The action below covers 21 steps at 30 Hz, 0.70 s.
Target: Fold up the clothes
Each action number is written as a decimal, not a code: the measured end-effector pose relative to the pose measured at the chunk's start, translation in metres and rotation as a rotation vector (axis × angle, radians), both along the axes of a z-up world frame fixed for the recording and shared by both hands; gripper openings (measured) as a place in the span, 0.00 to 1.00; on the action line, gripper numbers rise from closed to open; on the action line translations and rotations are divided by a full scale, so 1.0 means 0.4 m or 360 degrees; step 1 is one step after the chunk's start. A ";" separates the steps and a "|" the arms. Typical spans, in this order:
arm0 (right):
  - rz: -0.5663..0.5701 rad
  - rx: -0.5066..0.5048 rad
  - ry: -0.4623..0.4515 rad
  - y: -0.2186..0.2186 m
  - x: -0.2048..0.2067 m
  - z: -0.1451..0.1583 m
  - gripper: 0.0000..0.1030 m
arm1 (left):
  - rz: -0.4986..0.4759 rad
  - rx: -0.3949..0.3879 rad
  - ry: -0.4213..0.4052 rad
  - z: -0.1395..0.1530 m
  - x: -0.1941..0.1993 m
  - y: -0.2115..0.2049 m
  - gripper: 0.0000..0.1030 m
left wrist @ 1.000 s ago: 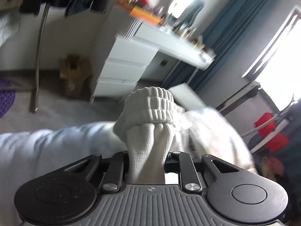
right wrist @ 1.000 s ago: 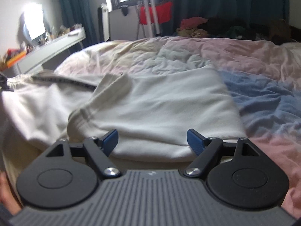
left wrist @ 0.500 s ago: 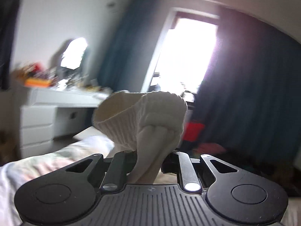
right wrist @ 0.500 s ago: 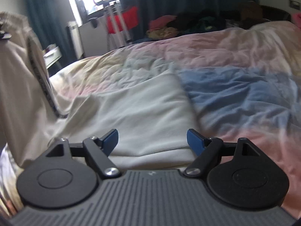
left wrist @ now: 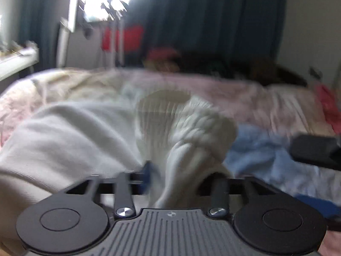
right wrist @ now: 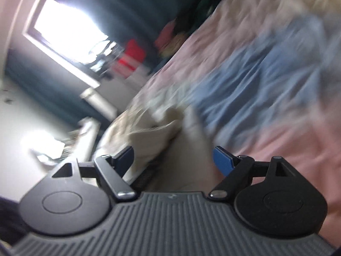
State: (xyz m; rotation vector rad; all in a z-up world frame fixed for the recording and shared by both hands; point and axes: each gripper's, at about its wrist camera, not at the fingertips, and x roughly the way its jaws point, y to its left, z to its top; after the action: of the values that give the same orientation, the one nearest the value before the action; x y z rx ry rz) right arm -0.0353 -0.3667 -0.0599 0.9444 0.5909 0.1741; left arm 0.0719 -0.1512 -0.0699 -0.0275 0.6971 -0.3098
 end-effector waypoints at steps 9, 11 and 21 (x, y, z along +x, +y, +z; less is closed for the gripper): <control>0.0108 0.0101 0.0001 0.071 0.059 -0.031 0.81 | -0.0323 0.0154 0.0115 0.052 -0.101 0.110 0.83; 0.0098 0.0109 -0.0005 0.074 0.062 -0.039 0.81 | -0.0283 0.0171 0.0050 0.056 -0.137 0.144 0.83; 0.0046 -0.0364 -0.0026 0.165 0.159 -0.057 0.79 | -0.0033 0.0053 -0.0134 0.075 -0.218 0.315 0.86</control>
State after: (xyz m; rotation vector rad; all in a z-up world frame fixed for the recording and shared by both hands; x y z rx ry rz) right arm 0.0281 -0.3005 -0.0828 0.7131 0.5960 0.1365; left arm -0.0152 -0.0254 -0.0398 0.0243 0.6189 -0.3175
